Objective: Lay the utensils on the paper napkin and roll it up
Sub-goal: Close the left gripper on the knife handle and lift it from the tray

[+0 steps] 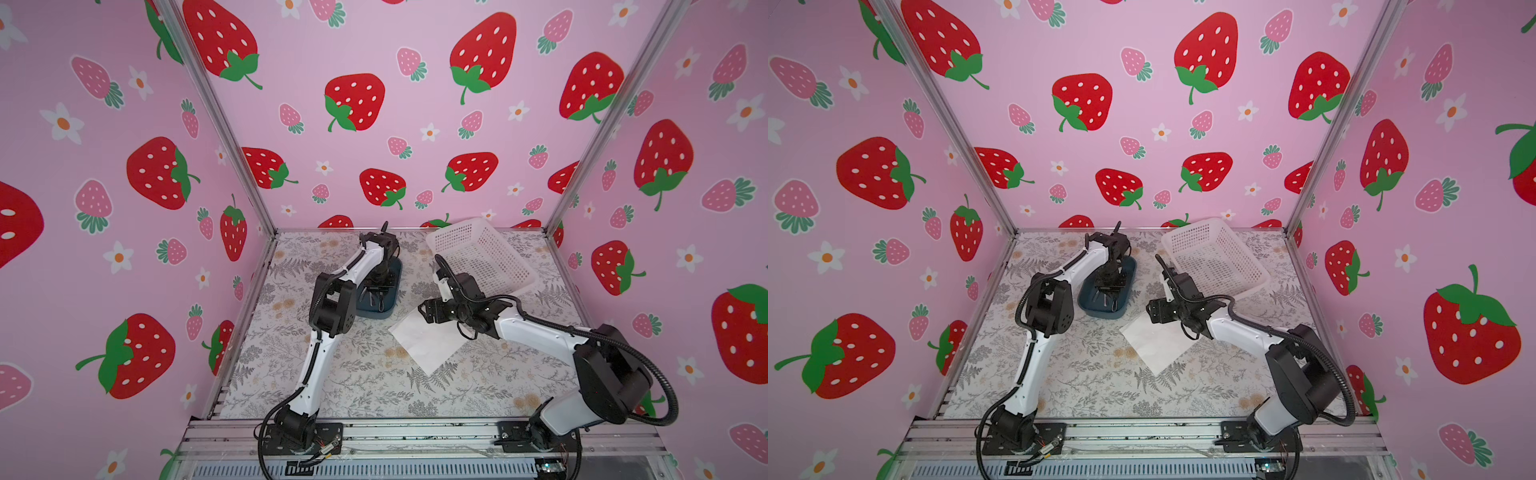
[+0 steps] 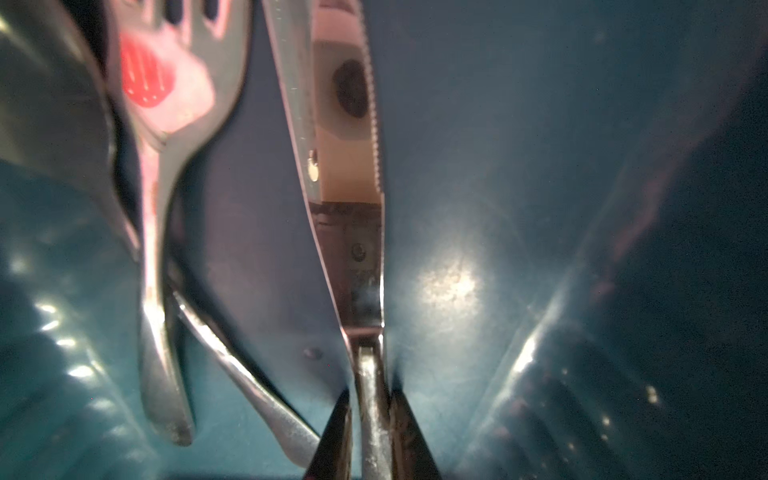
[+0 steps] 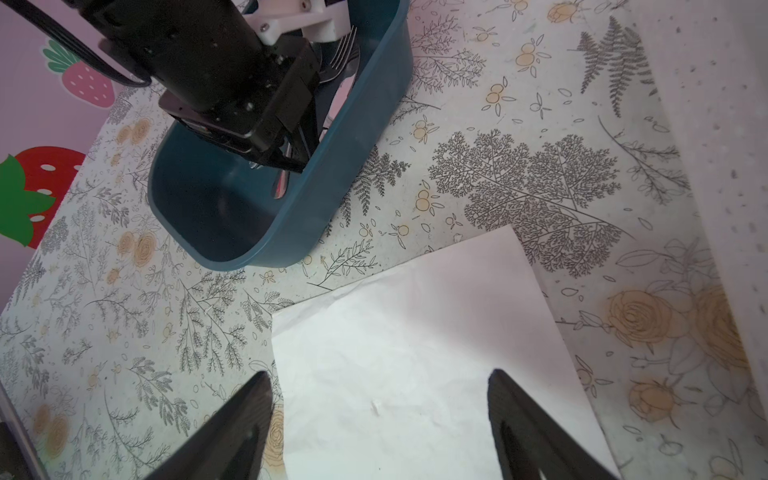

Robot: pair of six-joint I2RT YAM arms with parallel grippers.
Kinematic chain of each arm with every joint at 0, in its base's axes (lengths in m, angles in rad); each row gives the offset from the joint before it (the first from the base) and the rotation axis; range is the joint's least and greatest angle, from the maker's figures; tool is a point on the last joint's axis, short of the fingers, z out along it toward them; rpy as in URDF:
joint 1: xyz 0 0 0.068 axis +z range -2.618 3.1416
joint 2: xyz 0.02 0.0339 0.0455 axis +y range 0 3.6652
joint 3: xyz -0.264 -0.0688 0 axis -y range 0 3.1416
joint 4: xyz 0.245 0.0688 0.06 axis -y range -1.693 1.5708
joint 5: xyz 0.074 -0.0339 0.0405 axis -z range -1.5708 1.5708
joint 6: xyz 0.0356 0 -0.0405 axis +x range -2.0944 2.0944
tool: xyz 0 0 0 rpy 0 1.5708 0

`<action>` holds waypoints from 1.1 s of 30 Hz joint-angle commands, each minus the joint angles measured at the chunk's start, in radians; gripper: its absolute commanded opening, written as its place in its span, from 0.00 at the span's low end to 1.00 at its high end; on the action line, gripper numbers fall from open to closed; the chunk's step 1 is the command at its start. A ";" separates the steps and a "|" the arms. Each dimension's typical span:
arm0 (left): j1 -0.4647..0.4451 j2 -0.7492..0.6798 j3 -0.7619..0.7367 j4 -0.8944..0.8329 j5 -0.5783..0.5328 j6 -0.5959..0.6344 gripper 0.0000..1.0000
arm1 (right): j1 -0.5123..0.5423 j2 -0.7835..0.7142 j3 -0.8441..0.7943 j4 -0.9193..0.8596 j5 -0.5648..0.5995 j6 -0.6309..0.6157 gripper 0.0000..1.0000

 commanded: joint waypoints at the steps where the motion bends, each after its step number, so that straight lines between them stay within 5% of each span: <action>1: -0.006 0.031 -0.042 -0.011 0.007 0.004 0.18 | -0.001 0.021 0.010 -0.012 -0.020 0.002 0.84; 9: -0.005 -0.004 -0.069 0.040 0.033 0.011 0.08 | -0.002 0.035 0.011 0.012 -0.064 0.017 0.87; 24: 0.010 -0.127 -0.099 0.069 0.035 0.010 0.08 | -0.003 0.014 -0.014 0.099 -0.087 0.062 0.88; 33: 0.012 -0.151 -0.099 0.050 0.012 0.023 0.08 | -0.003 0.149 0.107 0.137 -0.121 0.077 0.88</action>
